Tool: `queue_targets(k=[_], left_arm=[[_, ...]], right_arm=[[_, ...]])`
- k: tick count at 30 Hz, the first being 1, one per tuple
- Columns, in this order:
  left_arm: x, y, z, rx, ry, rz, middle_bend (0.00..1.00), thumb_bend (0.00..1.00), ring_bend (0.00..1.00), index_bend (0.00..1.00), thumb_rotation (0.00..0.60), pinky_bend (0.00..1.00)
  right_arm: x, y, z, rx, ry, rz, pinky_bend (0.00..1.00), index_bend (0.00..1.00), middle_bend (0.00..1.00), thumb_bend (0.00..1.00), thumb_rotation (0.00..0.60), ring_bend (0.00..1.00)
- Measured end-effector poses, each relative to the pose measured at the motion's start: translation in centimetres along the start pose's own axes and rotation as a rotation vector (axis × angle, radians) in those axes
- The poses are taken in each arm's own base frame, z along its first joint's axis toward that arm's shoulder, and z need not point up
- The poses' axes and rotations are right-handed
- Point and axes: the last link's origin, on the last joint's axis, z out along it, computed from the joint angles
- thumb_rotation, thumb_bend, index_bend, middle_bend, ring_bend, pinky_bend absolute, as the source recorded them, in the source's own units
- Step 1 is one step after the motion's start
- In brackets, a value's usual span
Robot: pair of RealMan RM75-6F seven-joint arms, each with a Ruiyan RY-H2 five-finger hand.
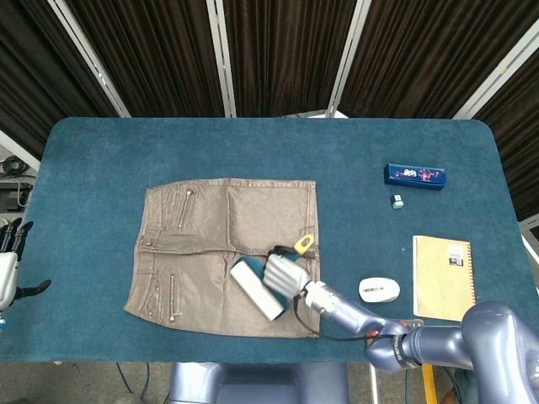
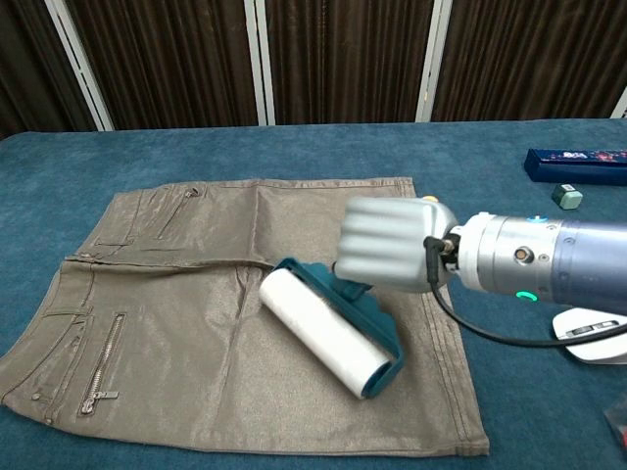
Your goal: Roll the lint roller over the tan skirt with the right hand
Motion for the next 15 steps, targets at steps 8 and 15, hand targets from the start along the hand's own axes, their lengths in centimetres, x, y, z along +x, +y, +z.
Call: queue_targets(k=[8, 15], left_arm=[[0.0, 0.3, 0.0, -0.005, 0.005, 0.006, 0.00, 0.00, 0.00, 0.00, 0.600, 0.00], [-0.2, 0.4, 0.0, -0.005, 0.001, 0.012, 0.00, 0.00, 0.00, 0.00, 0.600, 0.00]], right_arm=[[-5.4, 3.9, -1.5, -0.104, -0.133, -0.050, 0.67, 0.58, 0.57, 0.98, 0.600, 0.52], [-9.1, 6.3, -3.1, -0.185, -0.226, -0.037, 0.67, 0.58, 0.57, 0.98, 0.600, 0.52]])
